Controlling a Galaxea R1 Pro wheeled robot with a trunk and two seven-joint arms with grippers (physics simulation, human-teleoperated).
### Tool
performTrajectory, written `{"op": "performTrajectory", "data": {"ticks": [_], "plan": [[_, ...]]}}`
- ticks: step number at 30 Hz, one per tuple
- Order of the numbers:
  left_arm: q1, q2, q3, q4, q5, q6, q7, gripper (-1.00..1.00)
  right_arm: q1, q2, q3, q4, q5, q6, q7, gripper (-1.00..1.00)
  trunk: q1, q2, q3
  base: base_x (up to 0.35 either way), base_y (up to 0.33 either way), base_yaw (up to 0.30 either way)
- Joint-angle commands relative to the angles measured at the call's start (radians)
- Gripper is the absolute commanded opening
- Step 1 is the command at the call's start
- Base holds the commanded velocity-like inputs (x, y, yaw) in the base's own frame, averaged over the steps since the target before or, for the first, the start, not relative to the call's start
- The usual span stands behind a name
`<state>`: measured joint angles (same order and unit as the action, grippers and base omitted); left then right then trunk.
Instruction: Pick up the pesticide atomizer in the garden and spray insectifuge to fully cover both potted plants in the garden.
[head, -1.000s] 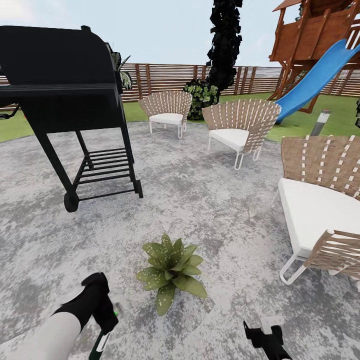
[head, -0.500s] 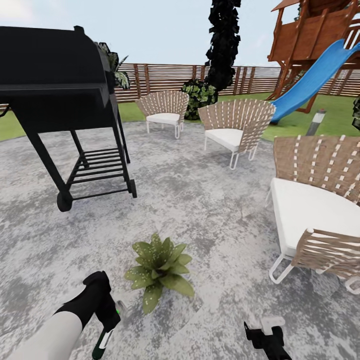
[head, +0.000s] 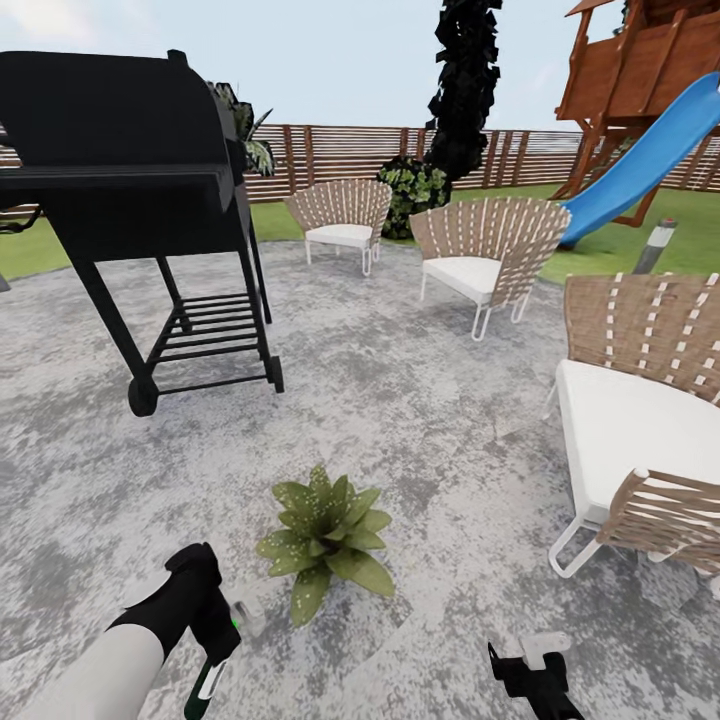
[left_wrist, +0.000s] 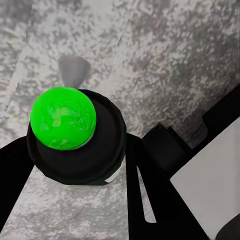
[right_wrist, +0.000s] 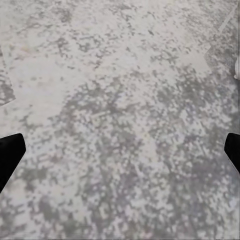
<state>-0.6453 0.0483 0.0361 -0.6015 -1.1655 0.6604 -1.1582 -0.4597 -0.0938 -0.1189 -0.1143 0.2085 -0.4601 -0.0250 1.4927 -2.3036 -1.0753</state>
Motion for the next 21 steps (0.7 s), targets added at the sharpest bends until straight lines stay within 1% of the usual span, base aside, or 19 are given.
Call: {"op": "performTrajectory", "data": {"ticks": [1,7,11,14,19,21], "plan": [[0.0,-0.001,0.004,-0.002,-0.006,0.008,-0.008,-1.0,-0.001,0.0,-0.007,0.001,0.011,-0.003,-0.003,1.0,0.0,0.0,-0.001,0.051,-0.246,0.223],[0.0,-0.001,0.004,-0.004,-0.006,0.008,-0.008,-1.0,-0.001,0.0,-0.007,0.001,0.011,-0.003,-0.003,1.0,0.0,0.0,-0.001,-0.036,-0.268,0.264],[0.0,0.0,0.006,-0.004,-0.006,0.008,-0.007,-1.0,-0.001,0.0,-0.007,0.001,0.011,-0.003,-0.001,1.0,0.0,0.0,-0.001,-0.006,-0.272,0.087],[0.0,0.001,0.004,-0.004,-0.006,0.008,-0.007,-1.0,-0.001,0.0,-0.007,0.001,0.011,-0.003,-0.001,1.0,0.0,0.0,-0.001,0.0,-0.085,0.003],[0.0,0.001,0.004,-0.004,-0.006,0.008,-0.006,-1.0,-0.001,0.0,-0.007,0.001,0.011,-0.003,-0.001,1.0,0.0,0.0,-0.001,0.0,-0.011,0.001],[0.0,0.001,0.004,-0.004,-0.006,0.008,-0.006,-1.0,-0.001,0.0,-0.007,0.001,0.011,-0.003,-0.001,1.0,0.0,0.0,-0.001,0.0,-0.001,0.09]]}}
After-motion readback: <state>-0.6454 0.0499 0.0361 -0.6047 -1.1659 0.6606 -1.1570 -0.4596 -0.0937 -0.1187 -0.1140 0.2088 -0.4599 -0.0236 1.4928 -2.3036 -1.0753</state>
